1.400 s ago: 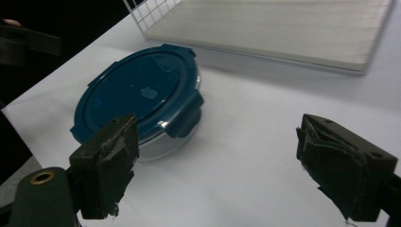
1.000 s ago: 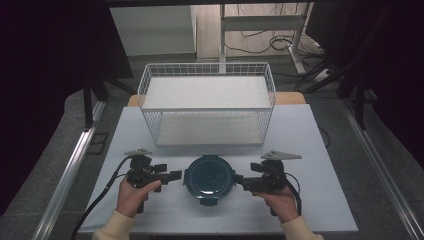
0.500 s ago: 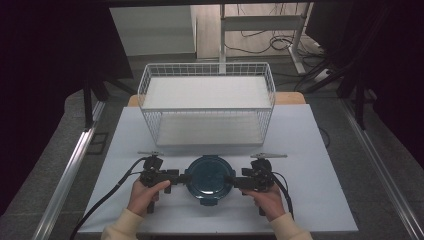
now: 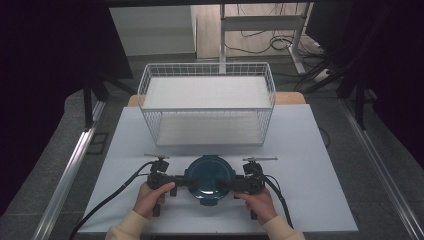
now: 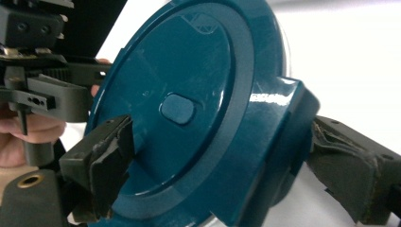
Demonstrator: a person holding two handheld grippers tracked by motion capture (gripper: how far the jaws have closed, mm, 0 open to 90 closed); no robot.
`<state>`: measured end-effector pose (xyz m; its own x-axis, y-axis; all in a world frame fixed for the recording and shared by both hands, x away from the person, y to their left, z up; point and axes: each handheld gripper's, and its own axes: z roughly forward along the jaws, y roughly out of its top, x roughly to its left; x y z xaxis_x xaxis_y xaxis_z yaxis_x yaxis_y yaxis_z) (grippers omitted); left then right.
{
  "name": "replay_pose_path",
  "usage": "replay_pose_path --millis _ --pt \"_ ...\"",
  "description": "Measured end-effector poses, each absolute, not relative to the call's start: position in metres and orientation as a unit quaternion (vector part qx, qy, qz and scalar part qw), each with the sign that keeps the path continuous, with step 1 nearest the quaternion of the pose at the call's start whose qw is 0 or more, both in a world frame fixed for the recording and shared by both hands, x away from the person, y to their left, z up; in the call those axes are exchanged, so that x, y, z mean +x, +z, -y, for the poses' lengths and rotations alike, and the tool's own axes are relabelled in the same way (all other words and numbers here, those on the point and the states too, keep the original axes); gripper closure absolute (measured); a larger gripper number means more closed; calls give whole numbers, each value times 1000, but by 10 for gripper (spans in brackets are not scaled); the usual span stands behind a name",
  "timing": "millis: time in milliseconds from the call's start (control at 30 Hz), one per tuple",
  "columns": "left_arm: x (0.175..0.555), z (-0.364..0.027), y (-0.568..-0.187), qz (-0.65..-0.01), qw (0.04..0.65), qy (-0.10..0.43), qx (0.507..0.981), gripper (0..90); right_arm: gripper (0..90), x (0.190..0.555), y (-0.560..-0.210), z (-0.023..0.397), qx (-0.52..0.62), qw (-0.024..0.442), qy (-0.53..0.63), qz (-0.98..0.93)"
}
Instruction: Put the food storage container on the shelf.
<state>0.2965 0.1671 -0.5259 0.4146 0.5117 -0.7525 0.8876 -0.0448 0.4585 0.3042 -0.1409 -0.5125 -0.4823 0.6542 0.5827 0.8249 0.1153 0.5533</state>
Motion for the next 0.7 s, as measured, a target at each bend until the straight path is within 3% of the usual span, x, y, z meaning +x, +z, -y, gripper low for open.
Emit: replay_pose_path --millis 133,167,433,700 --pt "296 -166 -526 -509 467 -191 697 235 131 304 -515 139 -505 117 -443 732" --pt "296 -167 -526 -513 465 -191 696 285 162 303 -514 140 -509 113 -444 728" --pt "292 -168 -523 -521 468 -187 689 324 245 303 -512 147 -527 125 -449 711" --pt "276 -169 -512 -515 489 -171 683 430 341 291 -507 158 -529 128 -472 693"
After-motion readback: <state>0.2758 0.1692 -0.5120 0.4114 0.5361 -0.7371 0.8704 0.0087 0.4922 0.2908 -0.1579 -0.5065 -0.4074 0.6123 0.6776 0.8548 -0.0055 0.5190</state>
